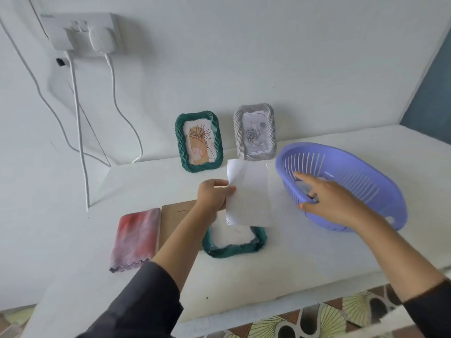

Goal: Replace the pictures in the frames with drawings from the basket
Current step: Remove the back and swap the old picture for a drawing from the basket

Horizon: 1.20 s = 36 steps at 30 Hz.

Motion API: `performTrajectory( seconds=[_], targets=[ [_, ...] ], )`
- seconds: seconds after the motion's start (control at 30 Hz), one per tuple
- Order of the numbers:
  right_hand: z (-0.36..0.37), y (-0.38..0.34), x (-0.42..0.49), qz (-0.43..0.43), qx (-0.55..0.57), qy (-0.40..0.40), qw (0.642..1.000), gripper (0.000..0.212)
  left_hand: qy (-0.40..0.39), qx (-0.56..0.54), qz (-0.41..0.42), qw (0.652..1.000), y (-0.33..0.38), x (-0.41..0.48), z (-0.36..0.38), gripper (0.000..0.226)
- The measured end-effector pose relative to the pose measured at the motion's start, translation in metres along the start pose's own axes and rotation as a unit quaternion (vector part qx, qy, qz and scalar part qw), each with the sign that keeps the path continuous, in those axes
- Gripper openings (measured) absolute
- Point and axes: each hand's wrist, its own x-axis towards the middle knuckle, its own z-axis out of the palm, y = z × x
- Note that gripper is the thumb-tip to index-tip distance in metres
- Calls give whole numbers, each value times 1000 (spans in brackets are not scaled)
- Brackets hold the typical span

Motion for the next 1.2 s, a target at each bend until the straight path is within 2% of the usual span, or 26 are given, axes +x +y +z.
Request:
performTrajectory(
  seconds=[0.17, 0.27, 0.33, 0.47, 0.73, 0.87, 0.97, 1.03, 1.13, 1.2],
  targets=[
    [-14, 12, 6, -26, 93, 26, 995, 64, -19, 43, -37, 998, -8, 1, 45, 23],
    [-22, 18, 9, -46, 114, 21, 992, 63, -15, 48, -54, 997, -13, 2, 65, 20],
    [-24, 22, 11, -57, 116, 15, 991, 63, -17, 70, -50, 996, -12, -1, 78, 20],
    [-23, 25, 11, -84, 100, 7, 991, 59, -10, 111, -25, 993, -11, -6, 103, 35],
    [-9, 28, 9, -126, 69, 5, 990, 50, -10, 175, -41, 984, -20, -9, 123, 45],
    [-2, 29, 6, -133, 63, 0, 989, 44, -27, 290, -6, 957, -19, -12, 130, 42],
    [-13, 38, 9, -113, 127, -58, 984, 49, -23, 392, 40, 919, -10, -17, 133, 38],
    [-24, 54, 20, -73, 151, -42, 985, 46, 0, 392, 71, 917, -1, -16, 133, 40],
    [-34, 87, 44, 24, 48, -7, 999, 40, 15, 287, 99, 953, 19, -12, 130, 44],
    [-34, 99, 55, 89, -77, -70, 991, 40, 0, 248, 116, 962, 28, -10, 131, 42]
  ],
)
